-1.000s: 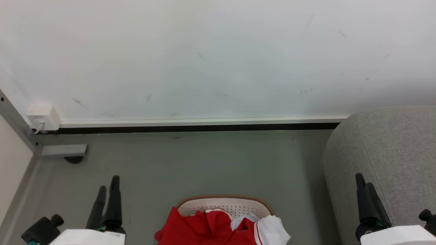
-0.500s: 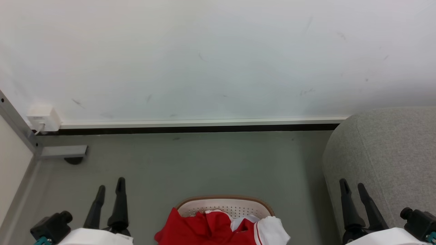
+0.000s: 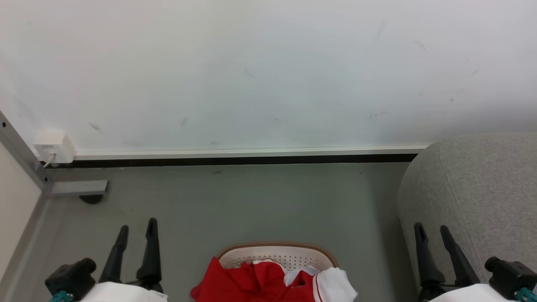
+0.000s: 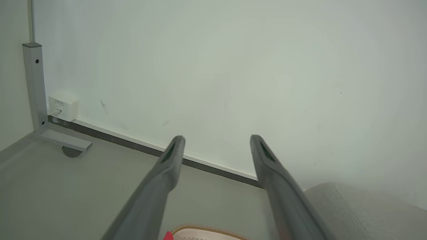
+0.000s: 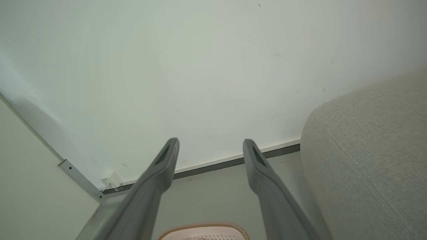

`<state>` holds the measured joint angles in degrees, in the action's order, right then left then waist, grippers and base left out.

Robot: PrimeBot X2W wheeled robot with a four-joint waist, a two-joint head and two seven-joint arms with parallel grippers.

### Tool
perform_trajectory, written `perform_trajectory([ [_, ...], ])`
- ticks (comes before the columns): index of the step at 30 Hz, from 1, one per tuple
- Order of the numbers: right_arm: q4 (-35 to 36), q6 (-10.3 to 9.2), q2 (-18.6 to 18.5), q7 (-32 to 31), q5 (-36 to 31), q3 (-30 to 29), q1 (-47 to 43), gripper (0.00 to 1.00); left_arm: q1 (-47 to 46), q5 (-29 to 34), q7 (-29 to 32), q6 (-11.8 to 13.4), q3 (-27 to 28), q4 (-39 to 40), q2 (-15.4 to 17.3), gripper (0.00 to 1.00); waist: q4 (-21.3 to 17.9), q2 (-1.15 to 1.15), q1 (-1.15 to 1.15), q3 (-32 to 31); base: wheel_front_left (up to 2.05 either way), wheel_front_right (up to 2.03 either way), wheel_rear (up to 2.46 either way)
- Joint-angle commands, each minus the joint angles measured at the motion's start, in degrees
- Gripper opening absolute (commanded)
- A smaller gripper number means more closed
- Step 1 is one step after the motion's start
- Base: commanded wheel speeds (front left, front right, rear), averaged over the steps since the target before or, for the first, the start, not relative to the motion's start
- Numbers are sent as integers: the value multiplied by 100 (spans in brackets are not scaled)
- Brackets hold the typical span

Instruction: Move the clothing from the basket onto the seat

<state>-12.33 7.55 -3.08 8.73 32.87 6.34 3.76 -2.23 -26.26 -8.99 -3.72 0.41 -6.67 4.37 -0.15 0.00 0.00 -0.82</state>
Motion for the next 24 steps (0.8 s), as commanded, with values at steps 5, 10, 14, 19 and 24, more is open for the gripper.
perform_trajectory([
  [5,29,-7,5,106,-328,67,30,100,26,355,-112,20,-11,73,52,100,2,0,0,-9,0,0,0],
  [10,47,-8,10,163,-505,122,14,100,50,555,-181,12,1,72,35,100,-2,0,0,-20,0,0,0],
  [14,64,-8,13,214,-670,159,12,100,48,746,-226,-3,7,95,23,100,-5,0,0,-22,0,0,0],
  [19,92,-9,16,266,-842,194,4,100,58,965,-284,-23,8,123,8,100,-4,0,0,-25,0,0,0],
  [24,116,-9,17,331,-1036,234,-18,100,80,1154,-347,-63,18,137,-10,100,0,0,0,-32,0,0,0],
])
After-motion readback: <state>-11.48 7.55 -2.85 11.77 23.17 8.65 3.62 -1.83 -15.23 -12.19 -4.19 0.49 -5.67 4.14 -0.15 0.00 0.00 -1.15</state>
